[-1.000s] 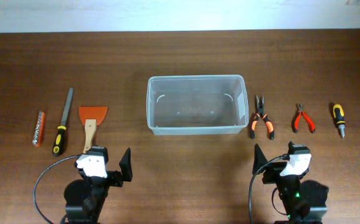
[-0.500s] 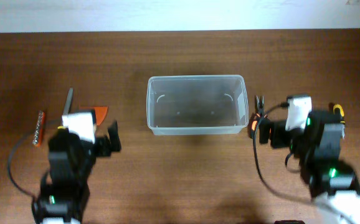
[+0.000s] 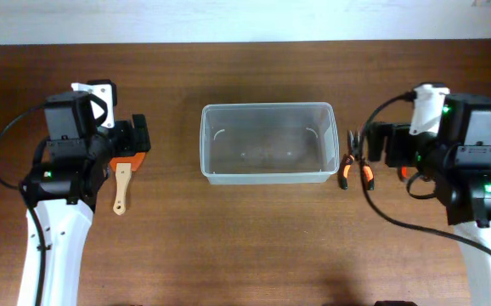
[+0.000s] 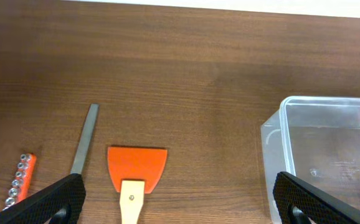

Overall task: Pack container
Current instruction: 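Move left gripper over the orange scraper and right gripper over the pliers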

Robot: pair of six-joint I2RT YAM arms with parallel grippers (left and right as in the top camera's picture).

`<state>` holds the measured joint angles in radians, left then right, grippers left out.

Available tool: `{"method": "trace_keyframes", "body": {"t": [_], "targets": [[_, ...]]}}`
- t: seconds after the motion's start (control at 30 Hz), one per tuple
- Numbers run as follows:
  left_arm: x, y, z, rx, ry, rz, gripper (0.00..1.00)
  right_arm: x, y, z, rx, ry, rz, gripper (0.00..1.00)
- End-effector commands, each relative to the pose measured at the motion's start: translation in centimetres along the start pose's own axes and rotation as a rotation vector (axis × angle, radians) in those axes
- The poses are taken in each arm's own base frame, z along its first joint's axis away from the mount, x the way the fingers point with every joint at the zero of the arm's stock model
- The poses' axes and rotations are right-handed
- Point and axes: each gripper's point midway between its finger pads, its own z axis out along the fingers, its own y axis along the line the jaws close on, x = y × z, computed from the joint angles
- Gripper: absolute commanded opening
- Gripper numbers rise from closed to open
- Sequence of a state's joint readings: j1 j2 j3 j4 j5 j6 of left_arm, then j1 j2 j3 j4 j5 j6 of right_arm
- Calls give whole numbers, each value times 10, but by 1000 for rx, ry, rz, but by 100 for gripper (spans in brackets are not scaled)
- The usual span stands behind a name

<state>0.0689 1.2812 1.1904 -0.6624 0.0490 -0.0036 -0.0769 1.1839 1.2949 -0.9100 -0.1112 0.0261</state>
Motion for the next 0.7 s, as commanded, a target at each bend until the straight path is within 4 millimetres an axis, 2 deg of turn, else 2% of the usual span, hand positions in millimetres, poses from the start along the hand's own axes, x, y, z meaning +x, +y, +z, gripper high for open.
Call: {"method": "trace_keyframes", "body": {"t": [0.0,0.07,0.17,0.33,0.47,0.67], "targets": [[6,4,0,-12,39,40,99,3,-27,1,52,27,126,99],[18,15,3,-72,94,33,99,9,-37,4,48,56,168,99],[37,31,9,-148,174,-21,99,12,-41,9,7,75,211,99],[81,34,31,-132,380,-42,99,15,-45,20,-1,104,230,99],[114,40,57,-141,528,-51,99,20,-47,31,-2,139,248,99],[139,61,87,-205,616,-91,99,25,-47,40,-7,175,282,99]]}}
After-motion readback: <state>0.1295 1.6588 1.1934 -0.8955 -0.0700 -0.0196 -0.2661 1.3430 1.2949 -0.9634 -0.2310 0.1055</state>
